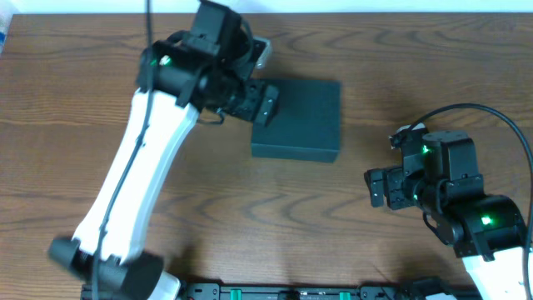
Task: Pack container
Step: 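Bring both grippers to the left and right sides of the closed box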
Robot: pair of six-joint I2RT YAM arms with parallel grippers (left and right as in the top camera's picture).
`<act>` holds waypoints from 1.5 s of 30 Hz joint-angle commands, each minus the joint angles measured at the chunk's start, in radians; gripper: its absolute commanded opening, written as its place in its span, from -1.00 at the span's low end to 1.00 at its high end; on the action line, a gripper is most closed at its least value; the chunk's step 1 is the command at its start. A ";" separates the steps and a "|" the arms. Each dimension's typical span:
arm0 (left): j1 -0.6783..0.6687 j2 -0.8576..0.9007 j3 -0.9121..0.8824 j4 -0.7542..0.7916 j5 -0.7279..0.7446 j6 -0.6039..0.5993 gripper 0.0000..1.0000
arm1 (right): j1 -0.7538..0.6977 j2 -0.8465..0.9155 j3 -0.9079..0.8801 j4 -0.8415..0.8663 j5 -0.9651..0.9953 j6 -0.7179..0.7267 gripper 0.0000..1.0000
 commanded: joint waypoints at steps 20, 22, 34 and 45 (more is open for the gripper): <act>0.014 -0.206 -0.662 0.497 -0.124 -0.074 0.91 | -0.007 0.005 -0.005 0.077 -0.046 0.051 0.98; 0.013 -0.198 -0.700 0.554 -0.113 -0.075 0.91 | -0.007 0.025 -0.005 0.114 -0.045 0.108 0.98; 0.013 -0.010 -0.721 0.620 -0.110 -0.090 0.91 | 0.017 0.391 -0.005 0.256 -0.068 0.314 0.98; 0.013 0.039 -0.721 0.661 -0.111 -0.099 0.91 | 0.073 0.543 -0.005 0.351 -0.060 0.348 0.98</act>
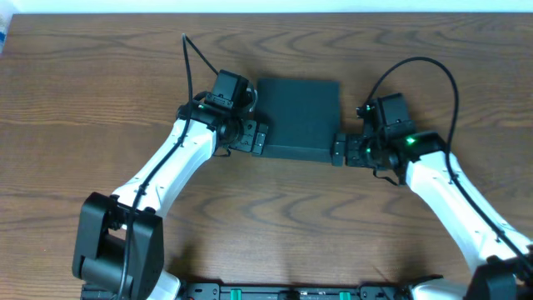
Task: Pack container
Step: 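Bring both grippers to the left and right sides of the closed box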
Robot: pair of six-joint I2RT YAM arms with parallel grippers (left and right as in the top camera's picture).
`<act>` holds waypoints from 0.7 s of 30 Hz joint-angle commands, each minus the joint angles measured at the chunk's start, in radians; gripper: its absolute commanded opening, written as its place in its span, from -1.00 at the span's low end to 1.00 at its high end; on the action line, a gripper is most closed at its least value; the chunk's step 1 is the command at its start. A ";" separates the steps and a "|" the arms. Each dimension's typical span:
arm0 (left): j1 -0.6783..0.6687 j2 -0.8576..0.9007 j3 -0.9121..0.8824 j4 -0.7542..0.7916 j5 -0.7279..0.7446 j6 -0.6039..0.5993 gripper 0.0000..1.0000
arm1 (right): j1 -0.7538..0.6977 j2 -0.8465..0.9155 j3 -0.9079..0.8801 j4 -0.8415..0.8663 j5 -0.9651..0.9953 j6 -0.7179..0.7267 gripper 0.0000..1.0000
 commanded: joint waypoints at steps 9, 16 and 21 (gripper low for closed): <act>0.001 0.035 -0.005 0.042 -0.064 -0.011 0.91 | 0.021 0.070 -0.003 0.038 0.064 0.055 0.98; 0.001 0.071 -0.005 0.040 -0.064 -0.035 0.91 | 0.021 0.072 -0.003 0.048 0.064 0.055 0.98; 0.001 0.068 -0.004 0.041 -0.063 -0.039 0.91 | 0.021 0.071 -0.003 0.051 0.063 0.055 0.98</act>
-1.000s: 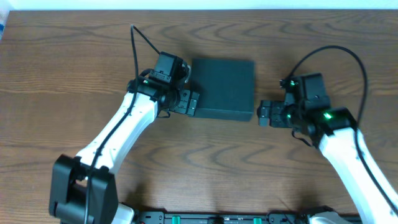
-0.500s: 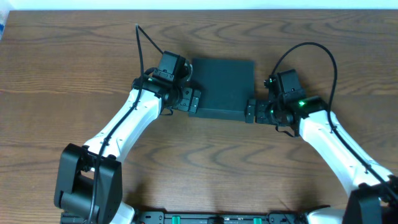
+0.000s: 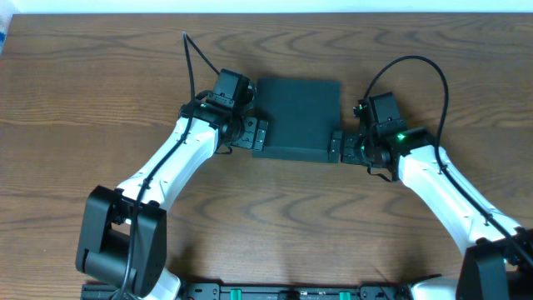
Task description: Pack container
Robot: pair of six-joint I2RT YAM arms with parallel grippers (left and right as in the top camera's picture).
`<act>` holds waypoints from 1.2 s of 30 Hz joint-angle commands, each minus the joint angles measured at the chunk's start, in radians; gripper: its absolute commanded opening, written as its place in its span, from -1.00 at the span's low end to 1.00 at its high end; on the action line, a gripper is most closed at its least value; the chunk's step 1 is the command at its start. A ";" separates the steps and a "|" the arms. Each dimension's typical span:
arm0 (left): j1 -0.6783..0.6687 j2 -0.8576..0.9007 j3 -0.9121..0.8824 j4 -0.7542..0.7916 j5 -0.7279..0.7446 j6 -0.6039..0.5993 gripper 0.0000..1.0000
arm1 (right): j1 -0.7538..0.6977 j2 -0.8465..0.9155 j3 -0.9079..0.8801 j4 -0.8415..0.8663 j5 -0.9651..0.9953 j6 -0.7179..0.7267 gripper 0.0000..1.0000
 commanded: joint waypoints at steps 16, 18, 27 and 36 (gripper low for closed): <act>0.037 -0.206 0.006 -0.157 -0.097 -0.079 0.91 | -0.014 0.005 0.135 -0.089 -0.219 0.031 0.98; 0.058 -0.213 0.006 -0.161 -0.129 -0.075 0.91 | -0.014 -0.001 0.161 -0.117 -0.213 0.026 0.98; 0.144 -0.109 0.006 -0.159 -0.130 -0.068 0.91 | -0.093 -0.013 0.172 -0.163 -0.124 0.009 0.99; 0.145 0.014 0.006 -0.126 -0.055 -0.069 0.91 | -0.252 -0.002 0.172 -0.142 -0.019 0.003 0.98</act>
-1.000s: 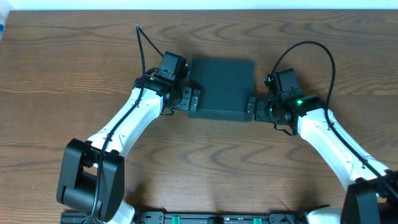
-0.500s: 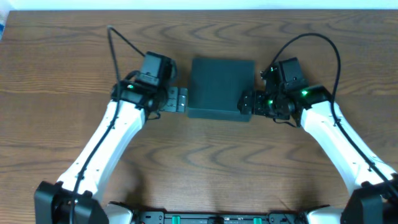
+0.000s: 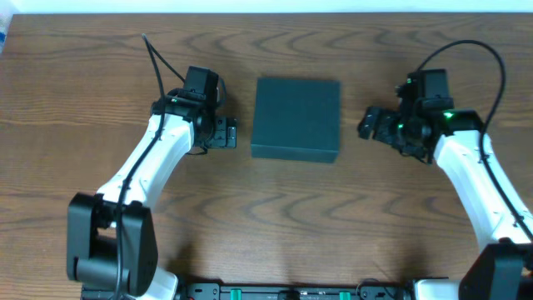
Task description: Pack container
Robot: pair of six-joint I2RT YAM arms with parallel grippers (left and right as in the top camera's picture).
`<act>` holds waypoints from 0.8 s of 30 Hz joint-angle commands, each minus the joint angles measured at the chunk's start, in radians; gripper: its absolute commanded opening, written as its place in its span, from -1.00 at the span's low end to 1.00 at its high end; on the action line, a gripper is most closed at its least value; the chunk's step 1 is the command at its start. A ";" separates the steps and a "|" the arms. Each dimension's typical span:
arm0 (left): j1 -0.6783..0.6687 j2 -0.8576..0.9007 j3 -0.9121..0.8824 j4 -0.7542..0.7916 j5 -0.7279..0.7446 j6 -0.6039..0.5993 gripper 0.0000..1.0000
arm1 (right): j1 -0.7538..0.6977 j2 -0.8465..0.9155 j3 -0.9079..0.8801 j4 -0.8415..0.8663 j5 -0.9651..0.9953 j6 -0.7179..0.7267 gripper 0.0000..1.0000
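A dark, closed box-shaped container (image 3: 296, 117) lies at the middle of the wooden table, its lid flat on top. My left gripper (image 3: 233, 133) sits a short way off the box's left side, fingers pointing at it, apart and holding nothing. My right gripper (image 3: 364, 125) is a little off the box's right side, facing it, fingers also apart and empty. Neither gripper touches the box. What the box holds is hidden.
The brown wooden table (image 3: 275, 217) stretches around the box. Cables loop above both wrists. A black rail with green marks (image 3: 300, 292) runs along the near edge between the arm bases.
Both grippers were against the box's lower left and right corners. Now each has drawn back sideways and stands apart from it. The box has not moved.
At first the left gripper was over the box's upper left corner and the right arm was folded back at the lower right. Then both grippers were against opposite sides of the box's near end, and stayed so. Now both are off the box.
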 commanded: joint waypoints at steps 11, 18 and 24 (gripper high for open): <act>0.002 0.053 0.006 0.019 0.039 -0.011 0.91 | -0.015 0.159 0.014 0.174 0.007 0.006 0.98; 0.002 0.053 0.006 0.028 0.035 -0.010 0.91 | -0.003 0.262 0.015 0.274 -0.017 0.006 0.98; -0.012 0.053 0.004 0.026 0.039 -0.011 0.91 | 0.025 0.284 0.015 0.360 -0.016 0.024 0.98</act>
